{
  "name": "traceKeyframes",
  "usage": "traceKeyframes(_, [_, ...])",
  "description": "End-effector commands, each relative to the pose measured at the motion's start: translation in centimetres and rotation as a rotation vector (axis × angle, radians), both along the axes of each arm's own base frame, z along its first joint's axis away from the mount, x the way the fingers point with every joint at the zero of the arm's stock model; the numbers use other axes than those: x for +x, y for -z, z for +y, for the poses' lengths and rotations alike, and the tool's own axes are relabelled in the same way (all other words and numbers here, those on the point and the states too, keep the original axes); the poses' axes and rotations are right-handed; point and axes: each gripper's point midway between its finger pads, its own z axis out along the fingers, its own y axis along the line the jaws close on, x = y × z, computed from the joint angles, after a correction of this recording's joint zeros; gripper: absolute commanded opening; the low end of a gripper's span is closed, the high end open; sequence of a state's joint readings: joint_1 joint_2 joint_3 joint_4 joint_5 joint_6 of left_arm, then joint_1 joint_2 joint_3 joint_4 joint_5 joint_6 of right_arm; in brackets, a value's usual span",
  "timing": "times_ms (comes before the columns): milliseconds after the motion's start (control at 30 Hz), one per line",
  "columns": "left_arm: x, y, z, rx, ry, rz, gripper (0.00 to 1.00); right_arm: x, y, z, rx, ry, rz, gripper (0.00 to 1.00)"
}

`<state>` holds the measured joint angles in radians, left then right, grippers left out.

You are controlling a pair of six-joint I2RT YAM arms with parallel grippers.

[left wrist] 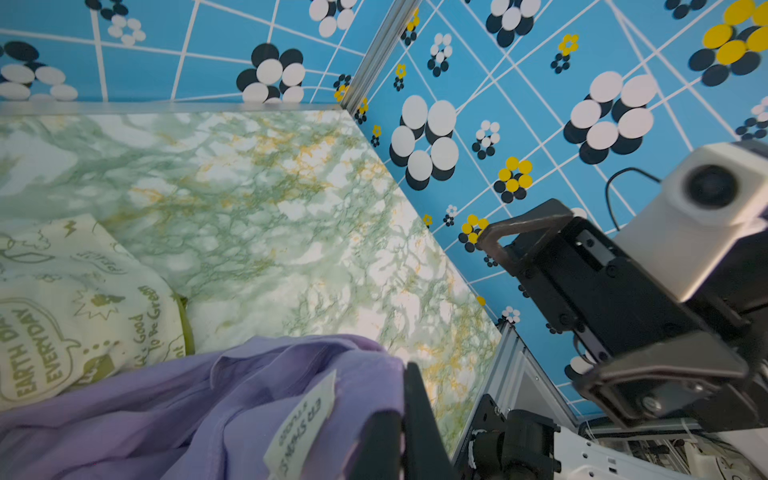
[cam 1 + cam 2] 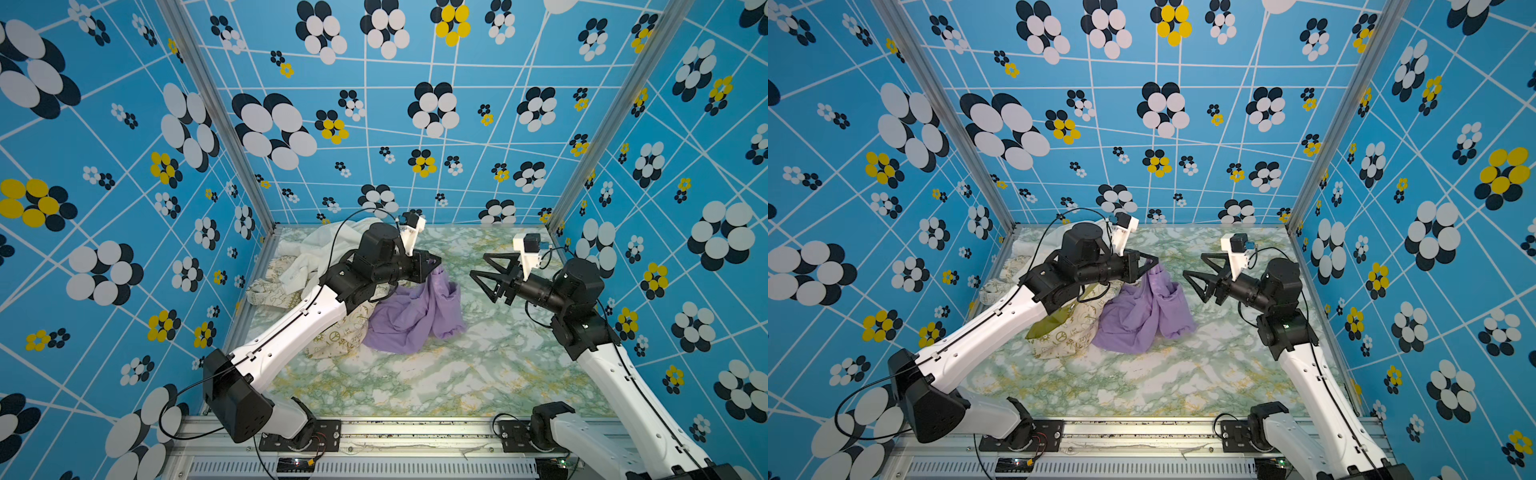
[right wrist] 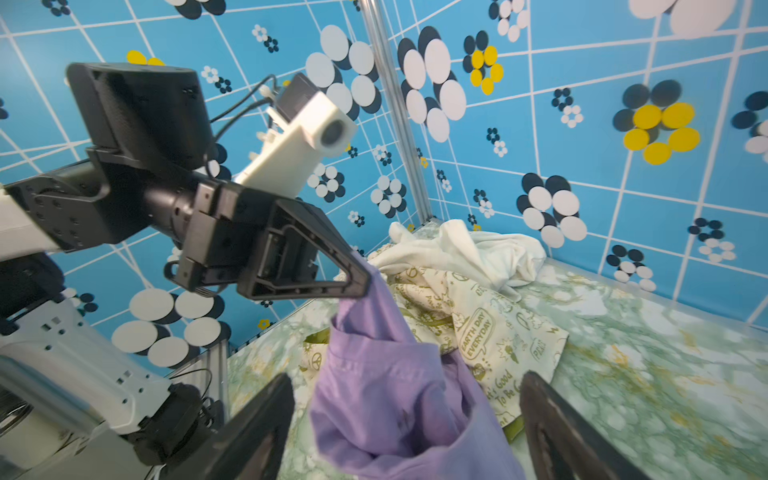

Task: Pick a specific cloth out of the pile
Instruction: 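Lift the purple shirt with the left gripper while the right gripper reaches to grasp it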

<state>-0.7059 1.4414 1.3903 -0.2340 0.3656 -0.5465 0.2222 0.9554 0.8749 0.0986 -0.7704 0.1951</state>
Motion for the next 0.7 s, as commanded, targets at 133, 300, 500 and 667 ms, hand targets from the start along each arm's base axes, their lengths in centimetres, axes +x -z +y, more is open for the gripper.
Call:
traceKeyframes(133, [-0.5,-2.0,0.5,-0.062,-0.009,-0.072,0.00,-0.6,2.4,4.6,-0.109,-0.145,0.026,0.82])
traceKeyframes(300, [-0.9,-2.6,0.4,-0.093,0.003,-0.080,0.00,-0.1,3.5,6.4,-0.144,-0.166,0.031,0.80])
traceKeyframes(500, [-1.1,-3.4,0.4,-0.127,0.007,-0.084,0.00,0.7,4.6,8.3,-0.157,-0.191,0.037,0.72])
traceKeyframes(667, [-1.2,-3.7,0.4,-0.147,0.007,-0.086,0.00,1.4,4.8,9.6,-0.145,-0.198,0.038,0.57])
